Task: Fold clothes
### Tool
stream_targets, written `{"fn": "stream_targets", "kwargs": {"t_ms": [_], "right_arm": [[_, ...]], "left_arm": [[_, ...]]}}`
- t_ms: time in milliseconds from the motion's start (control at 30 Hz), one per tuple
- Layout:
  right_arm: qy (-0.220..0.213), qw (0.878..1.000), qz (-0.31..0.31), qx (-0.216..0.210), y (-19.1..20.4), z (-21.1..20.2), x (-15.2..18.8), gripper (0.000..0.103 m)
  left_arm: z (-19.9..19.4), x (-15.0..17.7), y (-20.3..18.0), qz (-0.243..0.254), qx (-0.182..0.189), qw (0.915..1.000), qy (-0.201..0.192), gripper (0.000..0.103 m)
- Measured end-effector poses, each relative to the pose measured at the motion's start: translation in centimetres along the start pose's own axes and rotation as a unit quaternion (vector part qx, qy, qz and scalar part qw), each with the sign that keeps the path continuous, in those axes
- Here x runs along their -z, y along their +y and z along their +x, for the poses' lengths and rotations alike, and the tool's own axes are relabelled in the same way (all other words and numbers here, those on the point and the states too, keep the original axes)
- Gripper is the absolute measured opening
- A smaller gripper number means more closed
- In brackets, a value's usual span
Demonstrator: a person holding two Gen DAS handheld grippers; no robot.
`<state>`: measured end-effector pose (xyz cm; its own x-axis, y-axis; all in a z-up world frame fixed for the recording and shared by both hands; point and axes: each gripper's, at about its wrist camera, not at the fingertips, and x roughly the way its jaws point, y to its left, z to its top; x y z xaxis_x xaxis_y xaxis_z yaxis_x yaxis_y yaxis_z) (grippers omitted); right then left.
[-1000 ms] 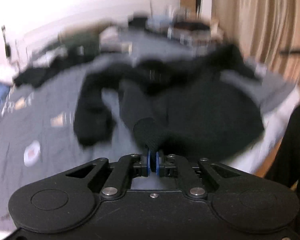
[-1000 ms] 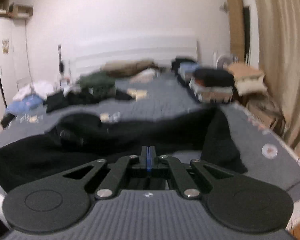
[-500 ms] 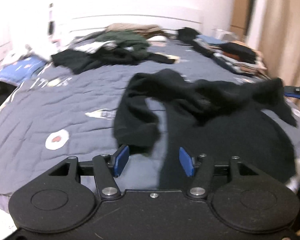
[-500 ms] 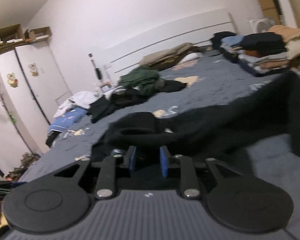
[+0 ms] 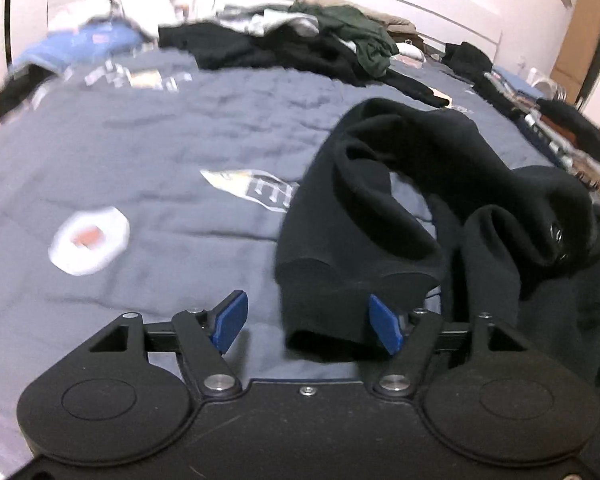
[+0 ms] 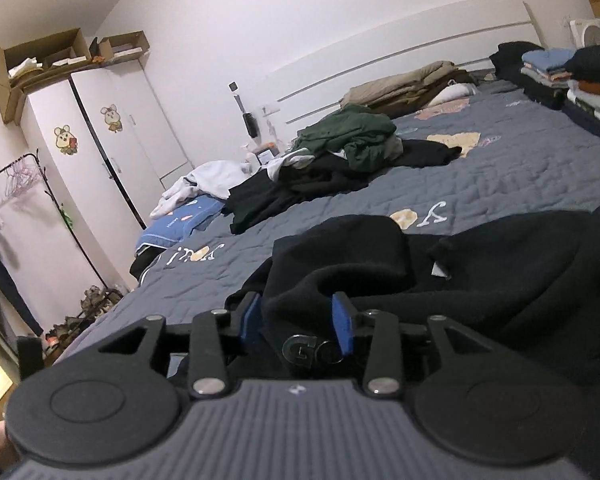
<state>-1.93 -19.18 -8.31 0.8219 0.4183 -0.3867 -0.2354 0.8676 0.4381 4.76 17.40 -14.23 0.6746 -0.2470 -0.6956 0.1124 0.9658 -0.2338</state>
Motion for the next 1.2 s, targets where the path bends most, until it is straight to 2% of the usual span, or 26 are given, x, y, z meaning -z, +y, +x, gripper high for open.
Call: {"fn": "stream_targets", "kwargs": {"t_ms": [67,100,133,200,300,367,433,500,600,633,667,733,767,800,833,900,967,1000,1200], "right_arm": [[0.007,1.000,0.007,-0.005,-0.4,0.4,0.3,0.040],[0.009,1.000,0.012,-0.009,-0.6,0.4,0.4,0.040],[0.010,1.000,0.018,-0.013,-0.8,0.5,0.5,0.040],[0.010,1.000,0.024,-0.018,-1.0,0.6,0.7,0.040],[0.006,1.000,0.028,-0.010,-1.5,0.5,0.7,0.040],[0.002,0.999,0.036,-0.005,-1.9,0.5,0.6,0.040],[-0.005,0.999,0.043,-0.004,-2.0,0.2,0.5,0.040],[-0.013,0.999,0.046,-0.005,-2.1,0.0,0.3,0.040],[-0.019,0.999,0.043,-0.005,-1.9,-0.2,0.3,0.040],[-0.020,0.999,0.043,-0.005,-1.8,-0.2,0.3,0.040],[-0.019,0.999,0.042,-0.004,-1.8,-0.1,0.3,0.040],[-0.016,0.999,0.038,0.000,-1.8,0.0,0.4,0.040],[-0.014,0.999,0.036,0.003,-1.9,0.1,0.3,0.040],[-0.011,0.999,0.032,0.008,-2.0,0.1,0.2,0.040],[-0.011,0.999,0.027,0.015,-2.1,0.0,0.0,0.040],[-0.011,0.999,0.017,0.032,-2.6,-0.3,-0.4,0.040],[-0.011,0.998,0.008,0.053,-3.3,-0.5,-1.1,0.040],[-0.009,0.998,0.003,0.066,-3.7,-0.4,-1.4,0.041],[0.026,0.991,-0.035,0.129,-6.9,1.6,-3.1,0.041]], "left_arm": [[0.9,0.4,0.0,-0.019,0.031,0.9992,0.019,0.061],[1.3,0.6,-0.1,-0.019,0.046,0.9983,0.029,0.038],[1.5,0.7,-0.3,-0.012,0.045,0.9985,0.030,0.011],[1.1,0.5,-0.4,0.007,0.028,0.9994,0.021,0.010],[-1.7,-1.2,0.9,0.028,-0.006,0.9993,-0.024,0.009],[-4.5,-3.1,2.9,0.035,-0.050,0.9962,-0.062,0.008],[-8.0,-5.6,6.0,0.024,-0.103,0.9887,-0.106,0.008],[-11.6,-8.3,9.7,0.003,-0.159,0.9769,-0.143,0.008],[-15.3,-10.9,13.9,-0.013,-0.212,0.9634,-0.164,0.008],[-15.9,-11.6,14.9,-0.015,-0.226,0.9610,-0.159,0.011],[-15.7,-11.9,15.2,-0.012,-0.237,0.9622,-0.134,0.014],[-15.3,-11.5,14.8,0.010,-0.255,0.9606,-0.111,0.021],[-15.1,-11.1,14.2,0.025,-0.262,0.9587,-0.107,0.029],[-14.9,-10.7,13.7,0.041,-0.270,0.9566,-0.102,0.048],[-14.8,-10.2,13.1,0.053,-0.272,0.9554,-0.102,0.057],[-14.7,-9.3,11.3,0.063,-0.250,0.9590,-0.117,0.057],[-14.1,-8.6,9.0,0.076,-0.204,0.9688,-0.118,0.057],[-13.5,-8.2,7.1,0.097,-0.184,0.9712,-0.117,0.057],[-9.2,-6.8,-5.5,0.188,-0.044,0.9765,-0.096,0.057]]}}
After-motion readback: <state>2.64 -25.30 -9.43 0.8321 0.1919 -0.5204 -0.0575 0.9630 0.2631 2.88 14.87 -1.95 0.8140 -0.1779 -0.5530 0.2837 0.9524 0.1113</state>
